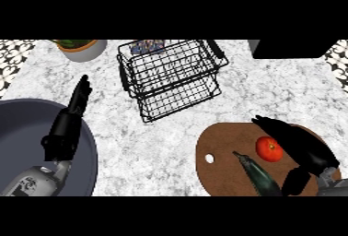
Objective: Pick the tomato from the cutting board and place it in the tiered basket
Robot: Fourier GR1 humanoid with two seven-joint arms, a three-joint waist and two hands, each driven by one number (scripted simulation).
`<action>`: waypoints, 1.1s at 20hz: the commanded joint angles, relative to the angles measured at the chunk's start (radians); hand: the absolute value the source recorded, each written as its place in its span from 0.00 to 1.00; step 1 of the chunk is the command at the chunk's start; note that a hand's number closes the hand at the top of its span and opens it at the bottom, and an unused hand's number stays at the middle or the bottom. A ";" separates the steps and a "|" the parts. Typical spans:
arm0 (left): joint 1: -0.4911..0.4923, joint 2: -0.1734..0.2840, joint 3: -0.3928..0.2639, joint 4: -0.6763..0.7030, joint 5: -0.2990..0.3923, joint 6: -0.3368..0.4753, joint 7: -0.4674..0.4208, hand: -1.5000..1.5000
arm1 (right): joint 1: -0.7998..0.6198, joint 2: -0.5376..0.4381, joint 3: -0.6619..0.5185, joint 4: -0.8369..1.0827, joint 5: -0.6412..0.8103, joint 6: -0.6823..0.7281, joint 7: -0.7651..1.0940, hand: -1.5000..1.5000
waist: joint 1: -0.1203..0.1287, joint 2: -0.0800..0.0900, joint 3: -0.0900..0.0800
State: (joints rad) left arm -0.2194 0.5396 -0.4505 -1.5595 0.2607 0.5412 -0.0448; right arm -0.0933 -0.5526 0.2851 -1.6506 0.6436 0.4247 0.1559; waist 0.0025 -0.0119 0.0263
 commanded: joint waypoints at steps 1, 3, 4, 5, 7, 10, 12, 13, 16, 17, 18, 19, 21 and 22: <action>-0.022 -0.110 -0.017 0.020 0.015 0.015 0.024 0.50 | -0.012 0.020 -0.009 0.086 0.014 -0.035 -0.062 0.00 | -0.003 0.015 -0.026; 0.000 -0.106 -0.015 0.009 0.025 0.028 0.037 0.50 | 0.009 0.025 -0.042 0.071 0.001 -0.065 -0.074 0.00 | -0.007 0.013 -0.026; -0.027 -0.120 -0.008 0.033 0.019 0.035 0.034 0.50 | 0.031 0.060 0.003 0.043 0.041 -0.089 -0.041 0.00 | -0.012 0.013 -0.026; -0.040 -0.113 -0.005 0.031 0.024 0.029 0.041 0.50 | 0.062 0.077 -0.007 0.007 0.033 -0.105 -0.019 1.00 | -0.020 0.012 -0.026; -0.056 -0.122 -0.019 0.054 0.014 0.028 0.049 0.50 | 0.010 0.037 -0.040 0.104 0.066 -0.148 -0.119 1.00 | -0.012 0.016 -0.025; 0.017 -0.095 -0.026 -0.042 0.018 0.039 0.033 0.50 | -0.006 0.057 0.006 0.102 0.177 -0.249 -0.134 1.00 | 0.003 0.012 -0.025; 0.031 -0.102 -0.005 0.024 0.041 0.003 -0.034 0.50 | 0.006 0.096 0.048 0.137 0.238 -0.325 -0.149 1.00 | 0.001 0.015 -0.026; -0.025 -0.093 0.000 0.006 0.042 -0.003 0.027 0.50 | -0.019 0.067 0.023 0.156 0.229 -0.302 -0.171 1.00 | -0.002 0.015 -0.026; 0.022 -0.103 -0.007 0.027 0.034 0.002 -0.019 0.50 | -0.020 0.113 0.020 0.190 0.267 -0.367 -0.149 1.00 | -0.001 0.014 -0.026; -0.031 -0.128 -0.020 0.036 0.017 0.035 0.032 0.50 | -0.008 0.117 0.008 0.165 0.256 -0.369 -0.140 1.00 | -0.010 0.014 -0.026; 0.006 -0.104 -0.019 0.034 0.017 0.014 -0.013 0.50 | -0.038 0.162 0.079 0.129 0.331 -0.329 -0.029 1.00 | -0.003 0.013 -0.027; 0.001 -0.075 -0.016 -0.014 0.043 0.005 0.024 0.50 | -0.030 0.209 0.187 0.059 0.414 -0.281 0.083 1.00 | 0.000 0.008 -0.029; -0.022 -0.086 -0.026 0.028 0.033 0.010 0.007 0.50 | -0.063 0.286 0.316 0.076 0.529 -0.218 0.196 1.00 | 0.003 0.014 -0.032; -0.011 -0.076 -0.031 0.013 0.038 0.009 0.010 0.50 | -0.100 0.325 0.357 0.101 0.565 -0.169 0.244 1.00 | 0.030 0.016 -0.034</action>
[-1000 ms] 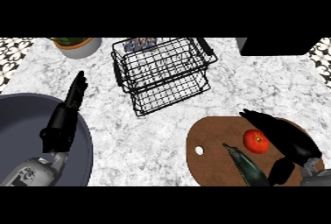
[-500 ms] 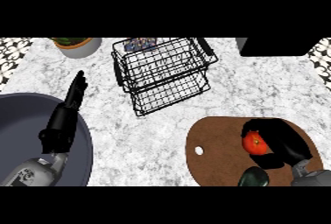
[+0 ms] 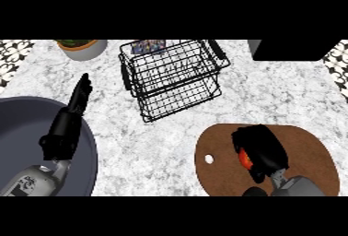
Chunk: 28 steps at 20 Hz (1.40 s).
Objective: Pick the tomato from the cutting board and place it in the tiered basket
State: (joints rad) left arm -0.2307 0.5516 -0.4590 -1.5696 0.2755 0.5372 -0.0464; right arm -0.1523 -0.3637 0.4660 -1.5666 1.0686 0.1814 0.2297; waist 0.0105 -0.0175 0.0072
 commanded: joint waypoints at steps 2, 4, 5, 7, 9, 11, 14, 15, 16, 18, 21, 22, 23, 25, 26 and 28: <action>-0.028 -0.063 -0.016 0.013 0.032 -0.001 0.039 0.50 | -0.105 0.232 0.228 0.032 0.198 0.174 0.295 1.00 | 0.030 0.020 -0.014; -0.006 -0.093 -0.038 0.015 0.020 0.015 0.008 0.50 | -0.149 0.351 0.278 0.053 0.233 0.249 0.413 1.00 | 0.026 0.019 -0.013; -0.005 -0.093 -0.037 0.000 0.024 0.027 0.028 0.50 | -0.153 0.354 0.318 0.020 0.240 0.250 0.488 1.00 | 0.020 0.014 -0.011; -0.020 -0.110 -0.026 0.034 0.027 0.024 0.005 0.50 | -0.204 0.357 0.370 0.036 0.198 0.233 0.601 1.00 | 0.020 0.021 -0.010; -0.010 -0.111 -0.040 0.036 0.021 0.028 0.003 0.50 | -0.261 0.360 0.386 -0.034 0.150 0.272 0.708 1.00 | 0.017 0.018 -0.010; 0.003 -0.109 -0.040 0.042 0.018 0.040 -0.001 0.50 | -0.333 0.361 0.389 -0.079 0.117 0.307 0.789 1.00 | 0.017 0.016 -0.010; -0.019 -0.106 -0.035 0.051 0.038 0.024 0.018 0.50 | -0.408 0.362 0.393 -0.180 0.082 0.337 0.880 1.00 | 0.003 0.013 -0.009; -0.022 -0.094 -0.029 0.035 0.043 0.027 0.035 0.50 | -0.436 0.363 0.357 -0.213 0.079 0.328 0.891 1.00 | 0.001 0.011 -0.009; -0.043 -0.105 -0.047 0.046 0.020 0.044 0.044 0.50 | -0.496 0.363 0.356 -0.217 0.052 0.354 0.919 1.00 | 0.004 0.012 -0.010; -0.057 -0.118 -0.027 0.079 0.038 0.033 0.019 0.50 | -0.529 0.363 0.341 -0.249 0.018 0.355 0.951 1.00 | -0.007 0.014 -0.010; -0.031 -0.095 -0.043 0.035 0.034 0.051 0.040 0.50 | -0.602 0.363 0.265 -0.298 -0.048 0.423 0.985 1.00 | -0.005 0.007 -0.010; -0.015 -0.089 -0.066 -0.012 0.033 0.055 0.062 0.50 | -0.630 0.363 0.239 -0.292 -0.071 0.427 0.999 1.00 | 0.006 0.002 -0.010; -0.033 -0.088 -0.030 0.048 0.049 0.033 0.029 0.50 | -0.662 0.363 0.218 -0.298 -0.082 0.440 1.000 1.00 | -0.009 0.009 -0.011; -0.009 -0.092 -0.041 0.034 0.046 0.042 0.009 0.50 | -0.734 0.363 0.132 -0.268 -0.110 0.436 0.984 1.00 | -0.001 0.010 -0.012; -0.036 -0.121 -0.053 0.054 0.032 0.069 0.021 0.50 | -0.751 0.363 0.116 -0.270 -0.137 0.434 0.991 1.00 | -0.011 0.011 -0.011; -0.034 -0.101 -0.056 0.046 0.044 0.049 0.028 0.50 | -0.805 0.363 0.077 -0.239 -0.195 0.404 1.019 1.00 | -0.001 0.011 -0.012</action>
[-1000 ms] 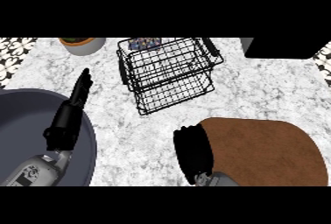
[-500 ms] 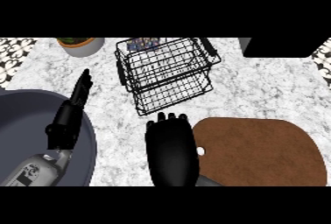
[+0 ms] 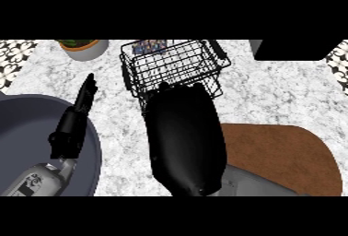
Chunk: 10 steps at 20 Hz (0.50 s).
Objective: Pick the tomato from the cutting board and place it in the tiered basket
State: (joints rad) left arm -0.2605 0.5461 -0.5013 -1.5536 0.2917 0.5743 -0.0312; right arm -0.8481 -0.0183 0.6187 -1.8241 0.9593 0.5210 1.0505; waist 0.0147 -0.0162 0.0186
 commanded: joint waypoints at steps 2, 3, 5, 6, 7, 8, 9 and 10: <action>-0.004 -0.075 0.007 0.041 0.033 0.001 -0.008 0.50 | -0.159 0.017 -0.150 0.050 -0.163 -0.002 0.192 1.00 | 0.005 0.014 -0.022; 0.014 -0.076 -0.008 0.020 0.039 -0.016 -0.023 0.50 | -0.151 0.017 -0.129 0.074 -0.185 -0.058 0.227 1.00 | 0.016 0.013 -0.023; 0.039 -0.055 -0.016 -0.022 0.028 0.002 0.000 0.50 | -0.197 0.018 -0.143 0.124 -0.211 -0.101 0.245 1.00 | 0.025 0.010 -0.021; -0.030 -0.097 0.003 0.050 0.029 0.009 0.007 0.50 | -0.224 0.018 -0.119 0.157 -0.207 -0.102 0.244 1.00 | 0.005 0.016 -0.022; -0.022 -0.103 -0.021 0.036 0.019 0.009 0.004 0.50 | -0.294 0.018 -0.197 0.208 -0.220 -0.069 0.191 1.00 | 0.005 0.017 -0.022; -0.006 -0.091 -0.012 0.050 0.028 -0.005 -0.018 0.50 | -0.331 0.018 -0.205 0.255 -0.214 -0.078 0.195 1.00 | 0.011 0.018 -0.023; -0.010 -0.121 -0.024 0.047 0.029 0.009 -0.018 0.50 | -0.324 0.018 -0.191 0.270 -0.209 -0.115 0.179 1.00 | 0.007 0.019 -0.022; -0.014 -0.085 -0.018 0.020 0.039 -0.004 0.016 0.50 | -0.337 0.018 -0.185 0.299 -0.214 -0.145 0.210 1.00 | 0.016 0.017 -0.022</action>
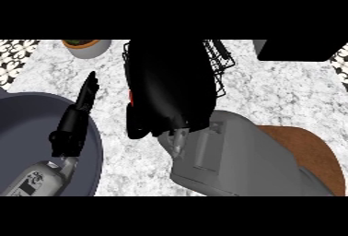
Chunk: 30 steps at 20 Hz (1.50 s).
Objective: Pick the tomato from the cutting board and place it in the tiered basket
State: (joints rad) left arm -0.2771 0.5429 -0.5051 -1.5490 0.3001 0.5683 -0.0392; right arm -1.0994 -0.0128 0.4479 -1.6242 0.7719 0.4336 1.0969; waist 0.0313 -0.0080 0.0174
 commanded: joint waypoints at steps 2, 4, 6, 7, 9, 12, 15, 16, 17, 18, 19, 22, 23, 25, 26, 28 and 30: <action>0.008 -0.083 0.001 0.036 0.031 -0.002 -0.014 0.50 | -0.126 0.012 -0.026 0.171 -0.007 -0.090 0.141 1.00 | -0.002 0.011 -0.021; 0.005 -0.076 -0.007 0.012 0.025 0.013 0.021 0.50 | -0.148 0.012 -0.025 0.227 0.045 -0.080 0.102 1.00 | -0.007 0.010 -0.019; -0.020 -0.077 0.023 0.044 0.045 -0.011 -0.001 0.50 | -0.183 0.012 -0.045 0.309 0.036 -0.104 0.084 1.00 | -0.007 0.015 -0.020; 0.015 -0.118 -0.021 0.036 0.025 0.019 -0.017 0.50 | -0.204 0.012 -0.065 0.331 0.040 -0.097 0.057 1.00 | -0.007 0.014 -0.020; -0.008 -0.108 -0.015 0.038 0.021 0.031 0.005 0.50 | -0.163 0.001 -0.075 0.387 0.091 -0.114 -0.039 1.00 | -0.019 0.016 -0.019; -0.019 -0.106 -0.007 0.054 0.034 0.018 0.015 0.50 | -0.179 -0.021 -0.100 0.421 0.108 -0.108 -0.086 1.00 | -0.029 0.015 -0.019; -0.006 -0.102 -0.019 0.028 0.014 0.038 0.021 0.50 | -0.189 -0.039 -0.125 0.504 0.128 -0.122 -0.141 1.00 | -0.024 0.016 -0.018; 0.023 -0.083 -0.006 0.021 0.025 0.016 -0.016 0.50 | -0.164 -0.009 -0.114 0.532 0.141 -0.158 -0.148 1.00 | -0.018 0.016 -0.019; 0.015 -0.092 -0.010 0.029 0.029 0.025 0.004 0.50 | -0.190 -0.026 -0.171 0.552 0.109 -0.137 -0.153 1.00 | -0.020 0.016 -0.019; 0.015 -0.107 -0.028 0.033 0.014 0.037 -0.025 0.50 | -0.189 0.011 -0.217 0.562 0.088 -0.231 -0.061 1.00 | -0.010 0.021 -0.019; 0.025 -0.075 -0.007 0.003 0.026 0.041 -0.008 0.50 | -0.155 0.011 -0.258 0.532 0.076 -0.295 -0.058 0.00 | -0.009 0.017 -0.018; 0.065 -0.083 -0.016 0.018 0.041 0.006 -0.048 0.50 | -0.135 0.012 -0.254 0.553 0.017 -0.298 -0.111 0.00 | -0.010 0.014 -0.019; 0.003 -0.074 -0.003 0.005 0.022 0.043 0.023 0.50 | -0.095 0.012 -0.288 0.541 0.013 -0.325 -0.156 0.00 | -0.023 0.013 -0.017; 0.020 -0.081 -0.003 0.025 0.031 0.021 -0.002 0.50 | -0.099 0.012 -0.292 0.540 -0.008 -0.377 -0.171 0.00 | -0.022 0.013 -0.018; -0.019 -0.054 0.017 0.016 0.042 0.009 0.042 0.50 | -0.105 0.011 -0.344 0.569 -0.006 -0.408 -0.217 0.00 | -0.023 0.015 -0.017; -0.006 -0.087 -0.012 0.033 0.033 0.019 0.016 0.50 | -0.076 0.013 -0.299 0.550 -0.037 -0.528 -0.192 0.00 | -0.013 0.016 -0.018; 0.035 -0.068 -0.008 0.000 0.038 0.025 0.003 0.50 | -0.121 0.013 -0.383 0.511 -0.013 -0.557 -0.162 0.00 | -0.020 0.011 -0.018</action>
State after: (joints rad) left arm -0.2692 0.5513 -0.5004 -1.5597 0.3140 0.5825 -0.0415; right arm -1.1975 -0.0025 0.1310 -1.0923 0.7669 -0.0121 0.9134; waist 0.0188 -0.0006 0.0206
